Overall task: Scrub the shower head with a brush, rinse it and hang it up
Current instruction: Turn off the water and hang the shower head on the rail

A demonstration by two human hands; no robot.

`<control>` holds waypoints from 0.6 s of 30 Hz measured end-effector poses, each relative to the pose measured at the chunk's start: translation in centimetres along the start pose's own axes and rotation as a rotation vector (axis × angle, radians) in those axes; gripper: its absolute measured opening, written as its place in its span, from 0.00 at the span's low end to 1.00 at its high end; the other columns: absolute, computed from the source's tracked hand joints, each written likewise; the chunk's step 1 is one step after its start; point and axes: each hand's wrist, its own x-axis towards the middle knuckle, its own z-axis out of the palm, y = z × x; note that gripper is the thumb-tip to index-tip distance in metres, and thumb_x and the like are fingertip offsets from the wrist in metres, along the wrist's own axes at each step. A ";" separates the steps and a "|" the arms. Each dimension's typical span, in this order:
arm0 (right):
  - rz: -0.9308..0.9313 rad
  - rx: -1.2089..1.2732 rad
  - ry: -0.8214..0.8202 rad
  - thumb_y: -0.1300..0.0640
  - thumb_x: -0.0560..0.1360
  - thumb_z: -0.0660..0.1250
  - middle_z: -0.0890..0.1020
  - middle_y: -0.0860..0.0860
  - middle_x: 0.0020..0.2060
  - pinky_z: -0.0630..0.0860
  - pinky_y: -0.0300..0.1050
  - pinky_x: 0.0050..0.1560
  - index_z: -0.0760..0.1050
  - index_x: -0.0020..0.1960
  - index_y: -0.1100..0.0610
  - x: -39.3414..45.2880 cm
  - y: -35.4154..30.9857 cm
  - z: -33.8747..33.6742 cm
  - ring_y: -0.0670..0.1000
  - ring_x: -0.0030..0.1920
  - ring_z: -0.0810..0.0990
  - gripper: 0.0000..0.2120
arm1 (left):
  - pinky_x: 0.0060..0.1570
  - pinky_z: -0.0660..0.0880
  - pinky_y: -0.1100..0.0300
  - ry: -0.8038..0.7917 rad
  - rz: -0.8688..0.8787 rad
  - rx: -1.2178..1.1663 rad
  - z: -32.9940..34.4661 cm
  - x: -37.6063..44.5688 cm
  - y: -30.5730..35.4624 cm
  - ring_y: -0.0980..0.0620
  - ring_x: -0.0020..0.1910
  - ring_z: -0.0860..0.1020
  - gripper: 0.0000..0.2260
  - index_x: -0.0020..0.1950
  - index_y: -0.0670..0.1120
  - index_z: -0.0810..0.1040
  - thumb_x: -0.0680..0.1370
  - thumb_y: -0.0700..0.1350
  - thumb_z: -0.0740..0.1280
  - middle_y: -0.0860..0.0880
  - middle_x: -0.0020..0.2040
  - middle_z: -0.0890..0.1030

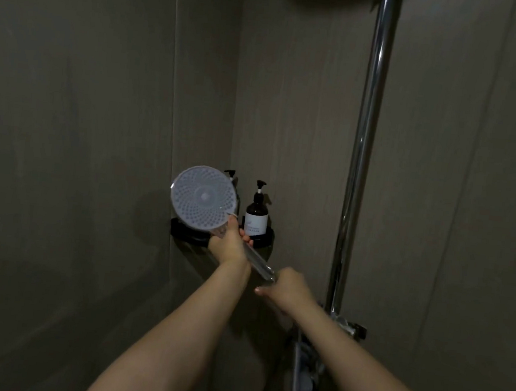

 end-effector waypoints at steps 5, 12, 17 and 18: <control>-0.067 -0.388 0.421 0.54 0.75 0.64 0.81 0.55 0.49 0.72 0.43 0.42 0.76 0.55 0.58 0.1 0.3 0.3 0.55 0.49 0.81 0.12 | 0.29 0.70 0.62 0.076 -0.074 -0.121 0.0 -0.5 -1.0 0.56 0.28 0.70 0.06 0.48 0.44 0.73 0.76 0.45 0.66 0.50 0.32 0.73; 0.091 0.611 -0.563 0.50 0.75 0.65 0.67 0.45 0.20 0.58 0.33 0.19 0.68 0.36 0.52 0.1 1.7 -0.1 0.43 0.19 0.62 0.12 | 0.21 0.62 0.67 -0.403 -0.172 0.025 -0.1 0.0 0.5 0.59 0.19 0.64 0.12 0.37 0.47 0.70 0.79 0.49 0.61 0.54 0.22 0.66; -0.011 0.057 0.133 0.52 0.71 0.71 0.82 0.54 0.42 0.76 0.43 0.41 0.77 0.49 0.57 0.7 1.6 1.1 0.51 0.40 0.80 0.11 | 0.33 0.72 0.61 -0.017 -0.038 0.067 0.2 -0.7 -0.9 0.54 0.29 0.72 0.08 0.41 0.44 0.74 0.76 0.47 0.67 0.49 0.31 0.73; -0.026 -0.094 0.282 0.52 0.72 0.70 0.83 0.54 0.45 0.77 0.44 0.44 0.78 0.51 0.57 0.6 1.6 1.1 0.52 0.44 0.81 0.12 | 0.34 0.73 0.61 0.056 -0.056 0.028 0.2 -0.7 -1.2 0.54 0.31 0.73 0.07 0.44 0.43 0.74 0.76 0.47 0.67 0.49 0.32 0.74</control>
